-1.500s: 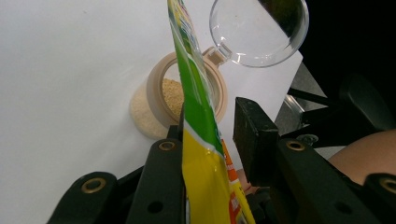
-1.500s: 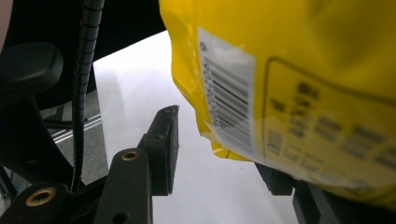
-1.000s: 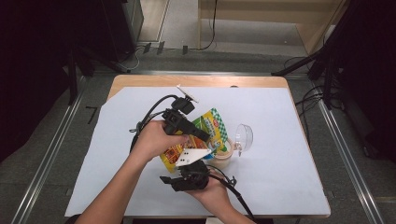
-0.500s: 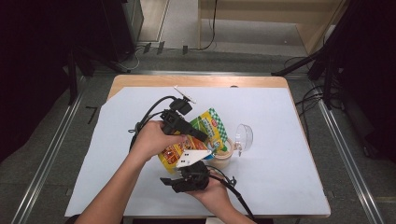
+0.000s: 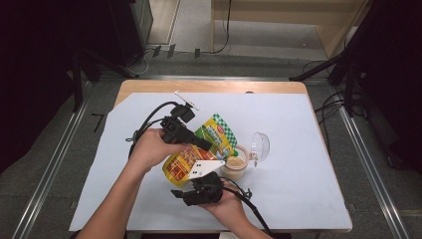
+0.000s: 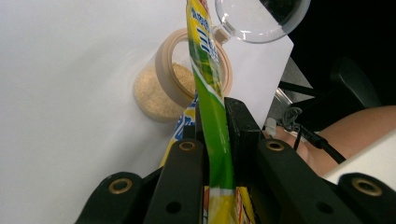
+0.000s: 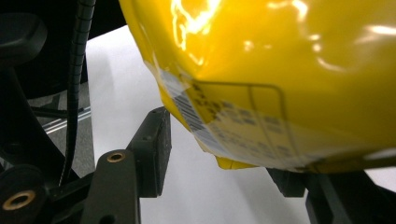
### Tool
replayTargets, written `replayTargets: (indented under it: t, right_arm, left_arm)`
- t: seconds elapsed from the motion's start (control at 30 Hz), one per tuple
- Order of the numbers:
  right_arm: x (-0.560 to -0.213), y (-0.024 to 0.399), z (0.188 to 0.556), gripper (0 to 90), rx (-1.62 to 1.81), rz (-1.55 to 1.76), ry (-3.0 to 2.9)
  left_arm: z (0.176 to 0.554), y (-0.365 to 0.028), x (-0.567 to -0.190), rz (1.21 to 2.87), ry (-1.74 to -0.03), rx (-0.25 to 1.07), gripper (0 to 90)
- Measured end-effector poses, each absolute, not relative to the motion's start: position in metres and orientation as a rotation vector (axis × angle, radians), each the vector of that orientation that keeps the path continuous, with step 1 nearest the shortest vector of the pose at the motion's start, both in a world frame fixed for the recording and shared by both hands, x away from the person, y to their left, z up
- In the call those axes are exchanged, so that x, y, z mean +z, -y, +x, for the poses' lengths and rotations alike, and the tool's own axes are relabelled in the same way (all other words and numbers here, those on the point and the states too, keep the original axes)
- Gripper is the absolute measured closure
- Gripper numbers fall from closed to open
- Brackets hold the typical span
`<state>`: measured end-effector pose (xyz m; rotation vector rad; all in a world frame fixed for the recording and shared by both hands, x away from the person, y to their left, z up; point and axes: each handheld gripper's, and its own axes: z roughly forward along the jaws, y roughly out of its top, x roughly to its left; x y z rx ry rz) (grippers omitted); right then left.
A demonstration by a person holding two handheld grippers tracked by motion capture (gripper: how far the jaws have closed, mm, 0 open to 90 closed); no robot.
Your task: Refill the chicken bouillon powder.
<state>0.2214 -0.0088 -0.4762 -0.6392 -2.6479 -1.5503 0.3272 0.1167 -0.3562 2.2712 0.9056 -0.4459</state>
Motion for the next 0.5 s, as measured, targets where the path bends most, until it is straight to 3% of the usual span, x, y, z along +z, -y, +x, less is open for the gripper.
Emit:
replayTargets:
  t: [0.5]
  right_arm:
    - [-0.48,0.008,0.22,45.9,-1.532,-0.638,2.692]
  left_arm:
    - [0.324,-0.146,-0.356,2.218,-0.843,-0.499,87.3]
